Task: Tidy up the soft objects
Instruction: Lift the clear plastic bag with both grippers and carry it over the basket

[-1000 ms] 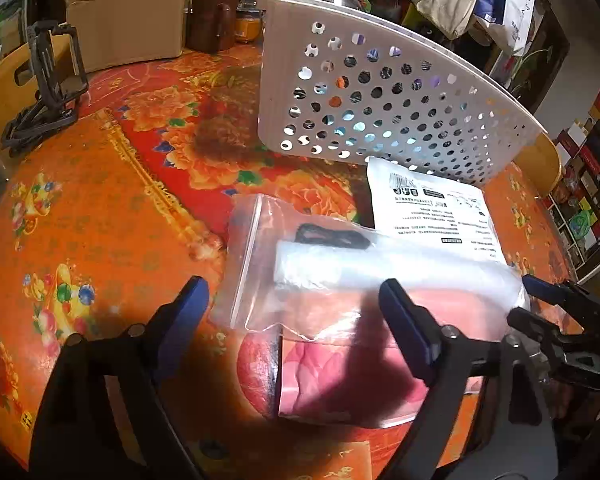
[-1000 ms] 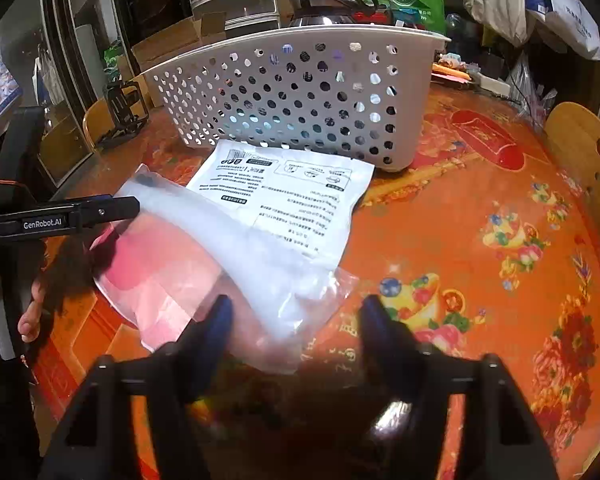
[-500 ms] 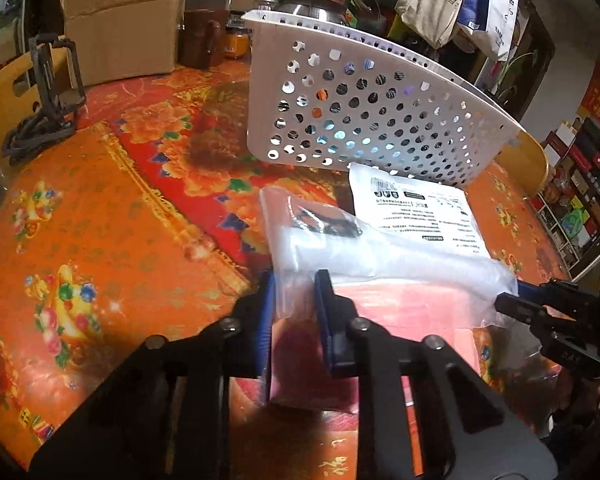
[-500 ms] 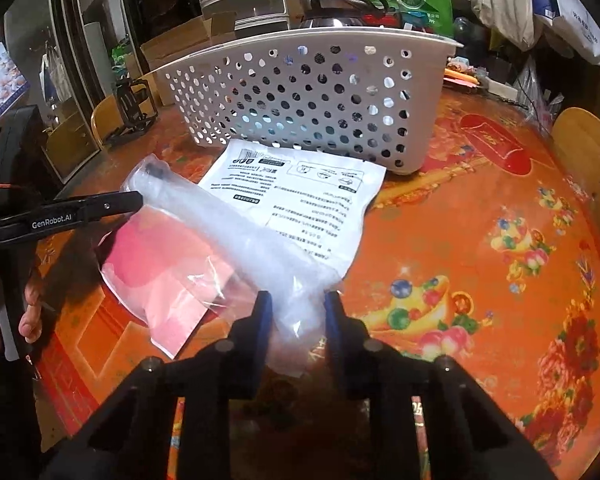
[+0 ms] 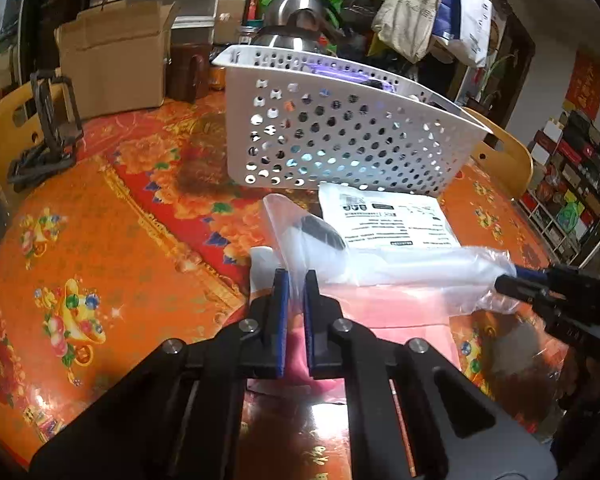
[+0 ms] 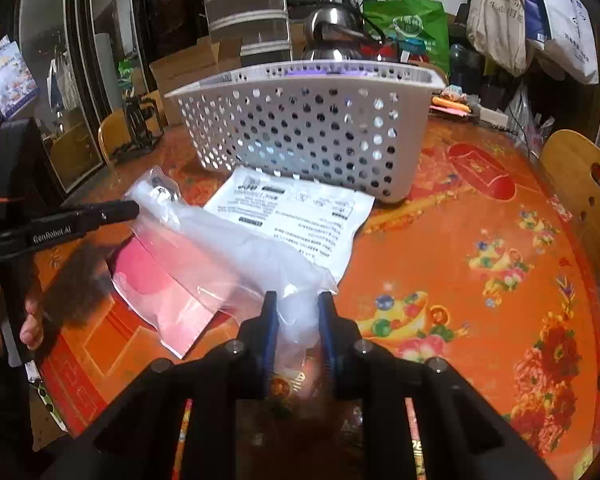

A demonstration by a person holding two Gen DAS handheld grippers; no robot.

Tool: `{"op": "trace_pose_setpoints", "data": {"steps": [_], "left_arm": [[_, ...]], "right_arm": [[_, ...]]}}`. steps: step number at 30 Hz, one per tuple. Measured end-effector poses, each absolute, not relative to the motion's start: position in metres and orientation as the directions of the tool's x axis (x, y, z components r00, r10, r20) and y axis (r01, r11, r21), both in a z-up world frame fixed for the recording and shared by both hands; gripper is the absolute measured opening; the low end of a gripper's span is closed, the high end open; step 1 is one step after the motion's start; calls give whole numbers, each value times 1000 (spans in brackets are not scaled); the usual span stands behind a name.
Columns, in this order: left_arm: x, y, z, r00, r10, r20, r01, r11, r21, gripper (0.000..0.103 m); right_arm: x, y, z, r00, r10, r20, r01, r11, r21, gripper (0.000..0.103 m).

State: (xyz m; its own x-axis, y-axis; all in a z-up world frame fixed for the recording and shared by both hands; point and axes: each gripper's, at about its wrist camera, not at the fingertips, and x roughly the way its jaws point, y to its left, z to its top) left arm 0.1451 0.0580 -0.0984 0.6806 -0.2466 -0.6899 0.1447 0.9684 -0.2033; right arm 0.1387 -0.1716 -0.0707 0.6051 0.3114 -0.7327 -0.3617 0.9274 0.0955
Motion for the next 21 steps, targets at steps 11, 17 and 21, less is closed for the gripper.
{"op": "trace_pose_setpoints", "data": {"steps": [11,17,21], "left_arm": [[132,54,-79,712,-274,-647,166,960,-224,5],[124,55,-56,734,-289,-615,175,955,-240,5],[125,59,-34,756,-304,-579,187,949,-255,5]], "right_arm": [[132,-181,-48,644,337,-687,-368,924,109,16],[130,-184,-23,676,344,-651,-375,922,98,16],[136,-186,-6,687,366,-627,-387,915,110,16]]}}
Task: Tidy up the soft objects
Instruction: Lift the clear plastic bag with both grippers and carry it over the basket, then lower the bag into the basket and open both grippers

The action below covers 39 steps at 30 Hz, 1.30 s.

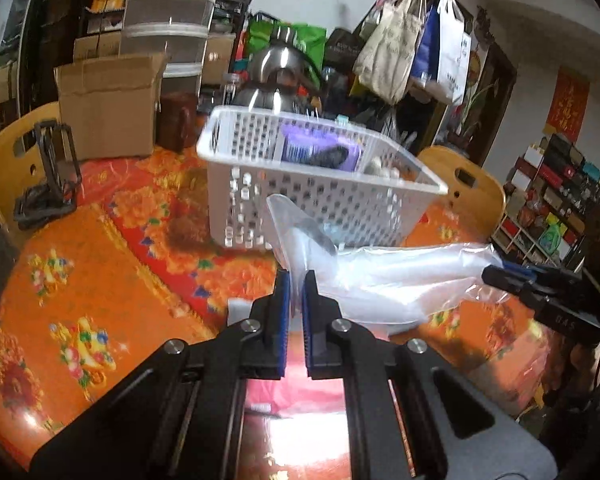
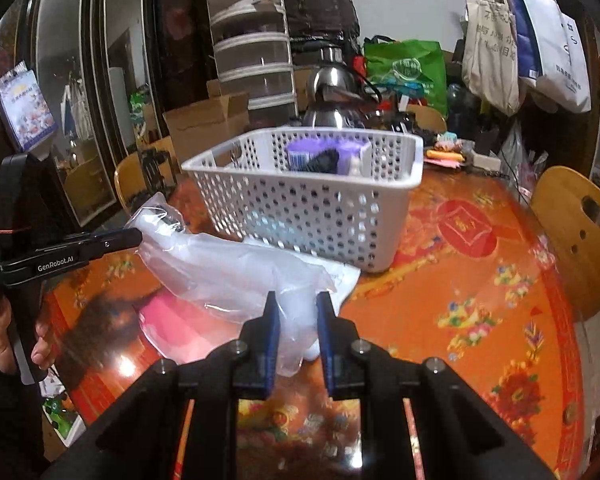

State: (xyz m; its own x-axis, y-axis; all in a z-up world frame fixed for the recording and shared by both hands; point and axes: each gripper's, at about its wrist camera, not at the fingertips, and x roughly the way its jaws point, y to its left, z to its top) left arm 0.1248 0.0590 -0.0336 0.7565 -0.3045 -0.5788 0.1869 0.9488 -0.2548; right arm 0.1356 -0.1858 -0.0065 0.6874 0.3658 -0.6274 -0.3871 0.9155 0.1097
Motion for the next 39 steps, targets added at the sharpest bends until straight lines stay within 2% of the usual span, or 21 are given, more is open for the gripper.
{"op": "trace_pose_setpoints", "data": {"steps": [4,13,22,29,39], "left_arm": [[134,63,-13,766,-322,-557,196,941,-275,5],[161,56,56,814,-316,-487,213,943,-256,5],[238,56,106,836,-279,-473,180,953,-244,5],[303,47,98,811,-249,-529,159,965,-210,5],[353,30,41,747,-205,-632,124,978,-170,5]], "right_arm": [[147,-192,11,694,391,-604,-397,908,133,15],[184,-189,64,742,365,-562,-395,916,74,14],[246,-181,99,768,312,-559,-363,932,21,14],[301,-180,97,777,245,-579,-313,950,-18,14],[330,-166,59,775,152,-613,-277,954,-113,14]]}}
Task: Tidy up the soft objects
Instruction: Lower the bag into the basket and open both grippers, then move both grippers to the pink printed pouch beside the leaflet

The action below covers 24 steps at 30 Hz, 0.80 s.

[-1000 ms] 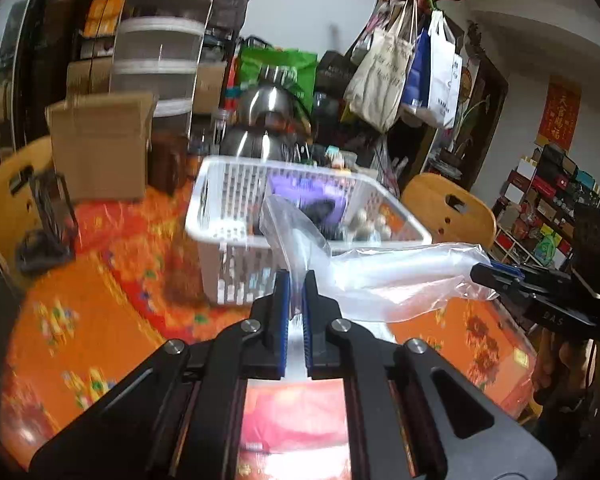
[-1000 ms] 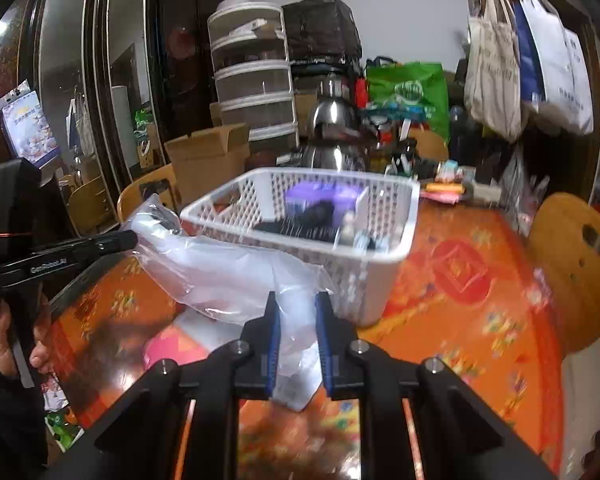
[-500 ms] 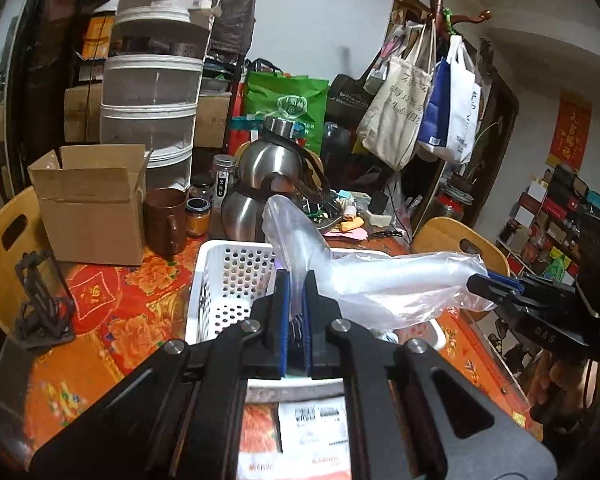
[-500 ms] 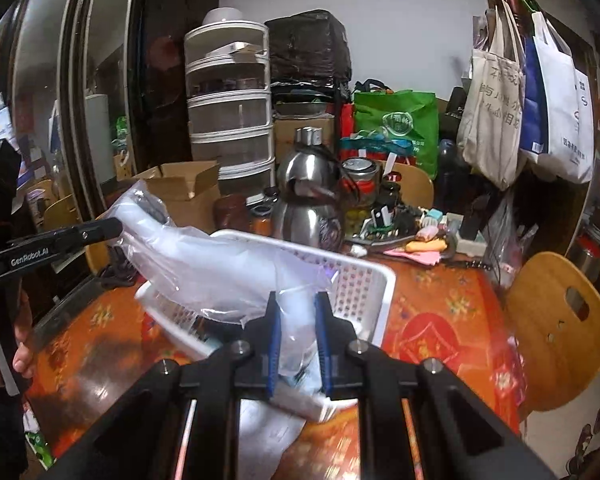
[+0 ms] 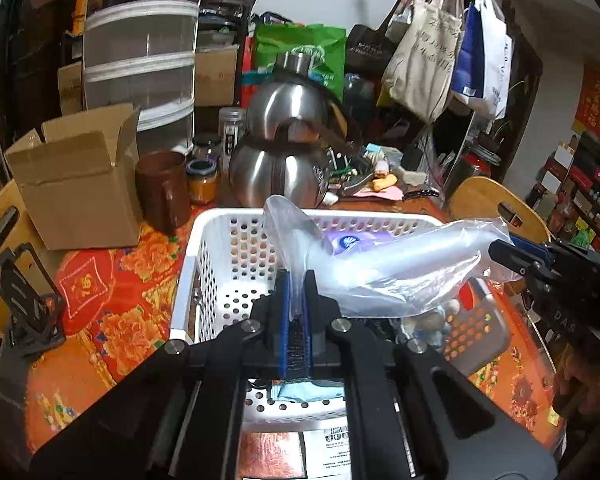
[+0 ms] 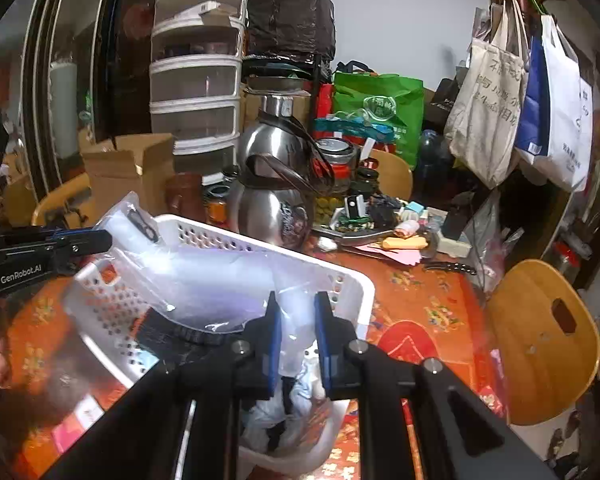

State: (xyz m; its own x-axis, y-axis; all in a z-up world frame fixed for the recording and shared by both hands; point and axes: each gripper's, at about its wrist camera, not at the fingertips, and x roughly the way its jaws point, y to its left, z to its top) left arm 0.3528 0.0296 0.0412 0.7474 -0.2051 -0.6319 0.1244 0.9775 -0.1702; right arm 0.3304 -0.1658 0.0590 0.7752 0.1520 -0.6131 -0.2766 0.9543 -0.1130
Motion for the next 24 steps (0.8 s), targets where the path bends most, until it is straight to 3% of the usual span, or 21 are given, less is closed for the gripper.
{"op": "trace_pose_setpoints", "data": {"steps": [7,10,11,13,15,18,24], "left_arm": [[366,36,13,724,-185,-664,96,981,-168,5],[369,37,3,704,-174,-689,96,984,-150,7],[369,39,1,703,-160,-693,86,986,-141,13],[369,39,-3,702,-134,-699,77,991,-113,36],[364,38,-3,722,-83,-687,54,997,-63,76],[358,36,-1,750,-56,-659,62,998,-15,83],[346,33,2,755,-72,-652,80,997,-17,89]], "right_arm": [[341,-167,34,741,149,-655,-278,956,-98,15],[342,-163,22,734,115,-670,-271,953,-134,21],[342,-161,19,735,98,-671,-265,952,-151,22],[344,-162,13,722,90,-686,-261,954,-149,27],[343,-164,10,717,97,-690,-255,958,-131,44],[339,-164,9,730,102,-676,-259,956,-136,61],[330,-166,8,732,104,-673,-242,964,-114,79]]}}
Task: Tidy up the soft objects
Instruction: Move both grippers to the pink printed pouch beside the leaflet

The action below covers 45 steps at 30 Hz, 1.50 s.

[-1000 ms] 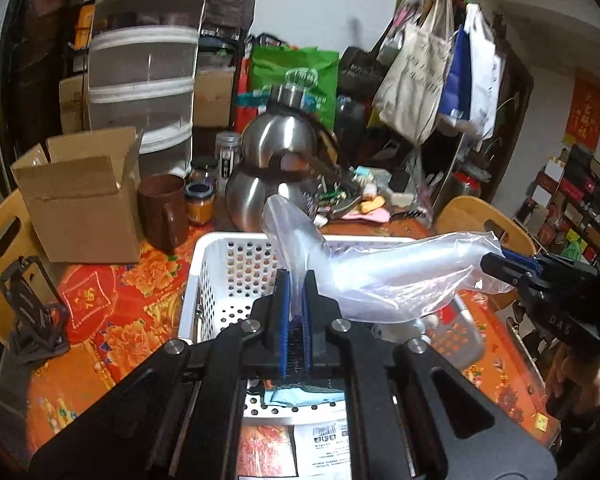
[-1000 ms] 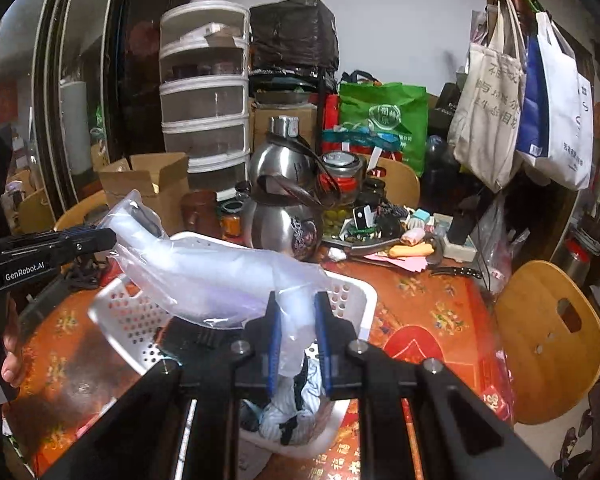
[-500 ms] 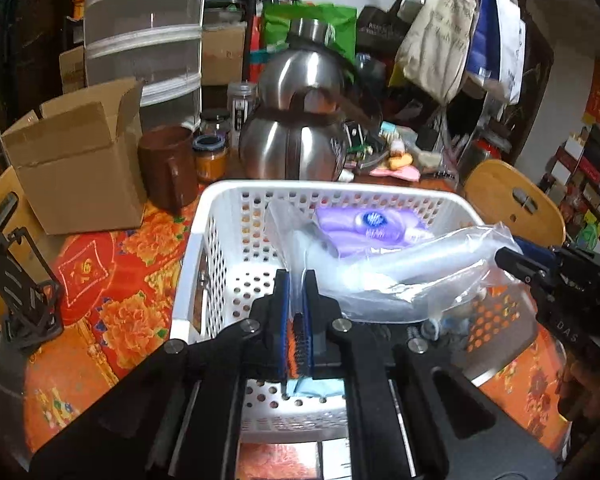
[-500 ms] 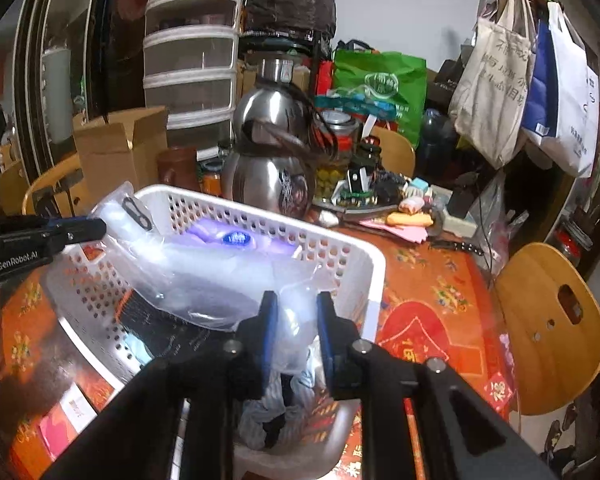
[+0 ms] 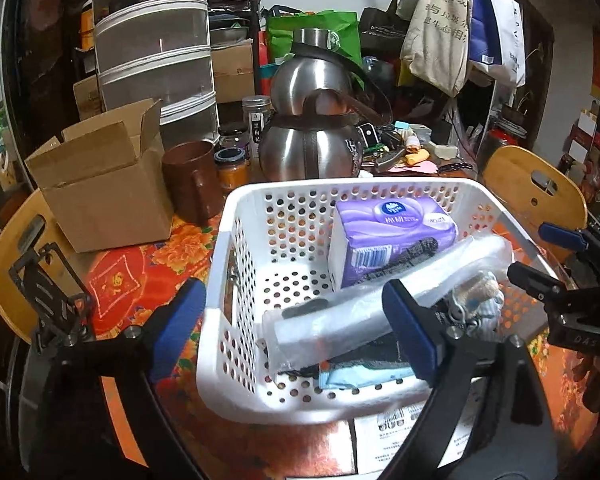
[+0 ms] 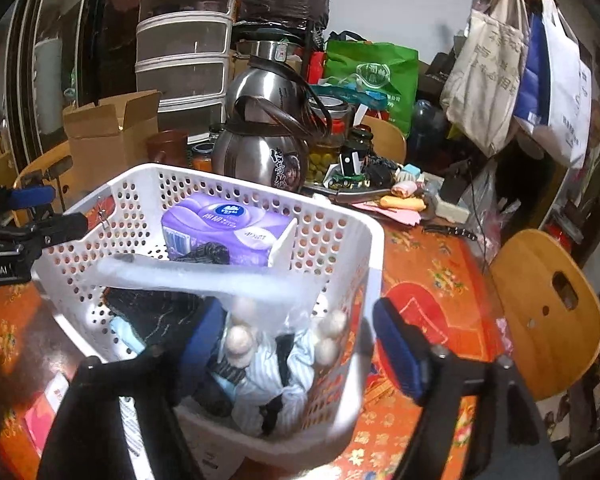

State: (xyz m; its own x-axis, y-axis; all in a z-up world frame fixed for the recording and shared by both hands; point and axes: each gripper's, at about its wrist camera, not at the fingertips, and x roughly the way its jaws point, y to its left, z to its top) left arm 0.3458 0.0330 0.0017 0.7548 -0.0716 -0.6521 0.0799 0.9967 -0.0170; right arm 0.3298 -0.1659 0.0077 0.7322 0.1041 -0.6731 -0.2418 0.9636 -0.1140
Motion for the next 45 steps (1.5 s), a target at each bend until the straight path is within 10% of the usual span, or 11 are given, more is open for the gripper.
{"op": "trace_pose_setpoints", "data": {"steps": [18,40,45], "left_arm": [[196,58,-13,742,-101,-663,71,995,-73,94],[134,62,-128,570,-183,-801,98,983,-154,94],[139,56,-127,574,-202,-794,132,979,-154,83]], "right_arm": [[198,-185,1,765,203,-611,-229,973,37,89],[138,-102,-98,490,363,-792,-419,895,151,89],[141,-88,-98,485,363,-796,-449,884,130,68]]}}
